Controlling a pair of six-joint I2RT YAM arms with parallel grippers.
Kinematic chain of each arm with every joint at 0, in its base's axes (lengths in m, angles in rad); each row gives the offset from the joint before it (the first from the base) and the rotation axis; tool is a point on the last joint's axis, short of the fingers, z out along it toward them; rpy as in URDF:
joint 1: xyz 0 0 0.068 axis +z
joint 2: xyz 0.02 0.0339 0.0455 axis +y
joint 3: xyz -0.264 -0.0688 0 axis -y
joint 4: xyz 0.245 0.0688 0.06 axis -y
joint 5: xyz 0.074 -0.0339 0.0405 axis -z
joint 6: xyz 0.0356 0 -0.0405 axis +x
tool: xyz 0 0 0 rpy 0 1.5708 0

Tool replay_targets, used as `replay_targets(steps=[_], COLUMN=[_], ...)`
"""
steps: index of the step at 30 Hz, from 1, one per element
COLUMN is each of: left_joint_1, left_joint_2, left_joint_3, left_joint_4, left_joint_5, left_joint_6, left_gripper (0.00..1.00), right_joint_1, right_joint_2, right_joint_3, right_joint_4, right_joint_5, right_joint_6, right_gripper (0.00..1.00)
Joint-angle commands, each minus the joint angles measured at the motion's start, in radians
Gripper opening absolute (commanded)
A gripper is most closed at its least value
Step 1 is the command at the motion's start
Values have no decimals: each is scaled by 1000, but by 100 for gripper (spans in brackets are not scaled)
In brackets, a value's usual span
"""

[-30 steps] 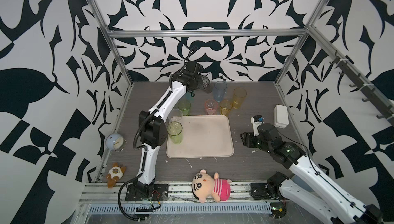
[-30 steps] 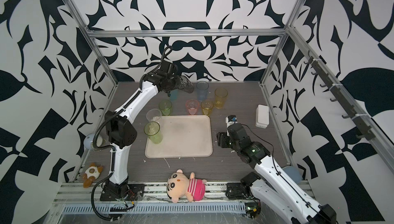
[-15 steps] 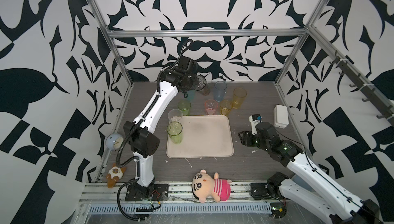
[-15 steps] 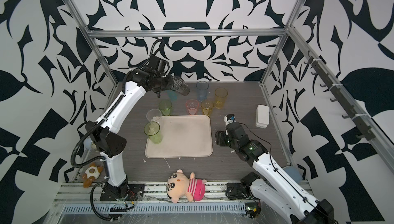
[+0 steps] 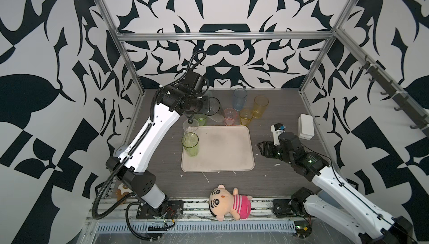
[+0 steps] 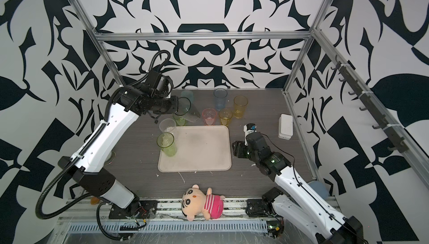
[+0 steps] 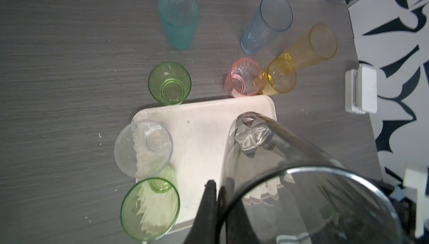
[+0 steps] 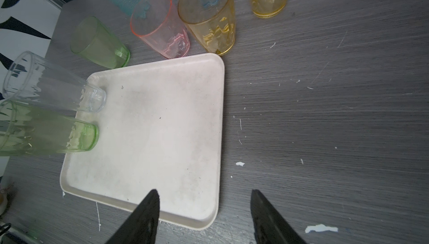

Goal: Place the glasses into the tray
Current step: Place the glass on the tray.

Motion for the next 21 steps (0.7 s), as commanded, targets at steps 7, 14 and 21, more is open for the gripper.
replay_targets(steps=[7,14,21], left_joint_1=[-126,-176,-177], left_joint_2=[-153,-234,-295], left_joint_3=[-149,-309,-455], left_joint_4=[-145,-151,-127], left_joint_5=[-114,-104,-100], left_joint_6=[-11,-52,-89], left_gripper=[0,0,0], right_joint_1=[5,6,6], right_joint_2=[55,86,110], right_joint_3=[19,15,20], right_joint_4=[114,142,154], right_joint_5=[-88,-102,-107], right_joint_6=[109,147,161], right_gripper=[65,64,64])
